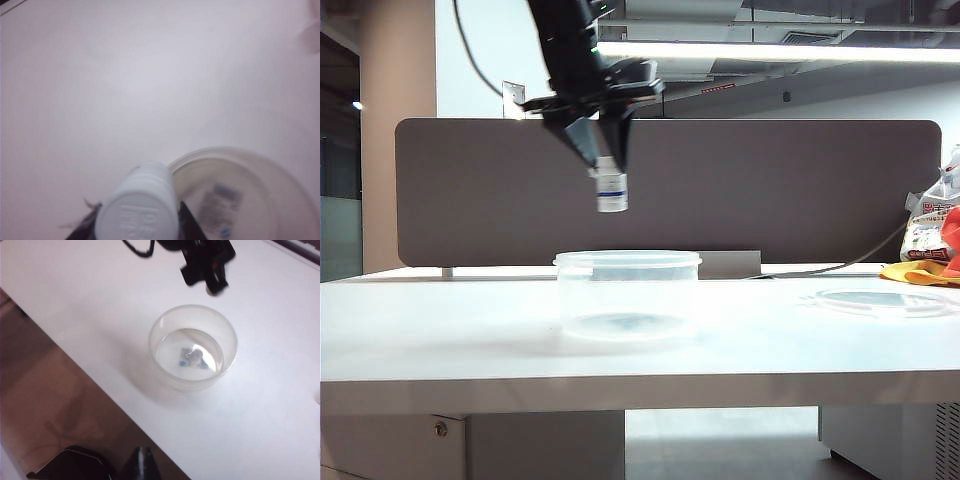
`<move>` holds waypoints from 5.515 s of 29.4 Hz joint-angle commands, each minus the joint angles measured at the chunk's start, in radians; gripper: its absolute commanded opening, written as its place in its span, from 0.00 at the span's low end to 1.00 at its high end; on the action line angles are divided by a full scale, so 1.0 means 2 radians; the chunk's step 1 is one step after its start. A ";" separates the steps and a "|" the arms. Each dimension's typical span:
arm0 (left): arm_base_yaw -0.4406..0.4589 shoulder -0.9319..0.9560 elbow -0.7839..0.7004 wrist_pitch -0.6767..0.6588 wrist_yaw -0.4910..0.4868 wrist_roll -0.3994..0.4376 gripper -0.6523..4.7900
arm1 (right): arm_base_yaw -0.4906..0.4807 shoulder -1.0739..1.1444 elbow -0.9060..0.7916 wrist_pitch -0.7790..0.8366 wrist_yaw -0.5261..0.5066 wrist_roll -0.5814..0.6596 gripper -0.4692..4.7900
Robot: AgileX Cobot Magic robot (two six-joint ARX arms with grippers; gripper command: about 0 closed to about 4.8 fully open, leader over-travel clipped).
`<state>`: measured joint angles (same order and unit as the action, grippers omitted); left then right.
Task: Remove the lid of the round box, pick up the small white medicine bottle inside, and place it on the table.
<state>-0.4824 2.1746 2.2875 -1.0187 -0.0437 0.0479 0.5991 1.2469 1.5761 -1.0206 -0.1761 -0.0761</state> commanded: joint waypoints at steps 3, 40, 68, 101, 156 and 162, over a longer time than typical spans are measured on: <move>0.031 -0.001 0.001 -0.017 -0.002 -0.014 0.44 | 0.000 -0.002 0.002 0.002 -0.001 -0.002 0.09; 0.088 0.107 -0.004 -0.040 0.046 -0.030 0.57 | 0.000 -0.002 0.002 0.002 -0.001 0.002 0.09; 0.088 -0.097 0.059 -0.081 0.006 -0.037 0.86 | -0.059 -0.066 0.000 0.053 0.045 -0.031 0.09; 0.087 -0.792 -0.900 0.318 0.058 -0.156 0.84 | -0.234 -0.406 -0.555 0.270 -0.057 0.051 0.09; 0.087 -0.818 -1.140 0.574 -0.046 -0.043 0.21 | -0.234 -0.405 -0.785 0.525 -0.039 0.138 0.09; 0.087 -0.818 -1.140 0.573 -0.046 -0.043 0.21 | -0.234 -0.405 -0.785 0.527 -0.039 0.137 0.09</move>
<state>-0.3073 0.5392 0.0074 0.1162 -0.1345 -0.0380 0.1295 0.4370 0.0090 0.0116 -0.2489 0.1947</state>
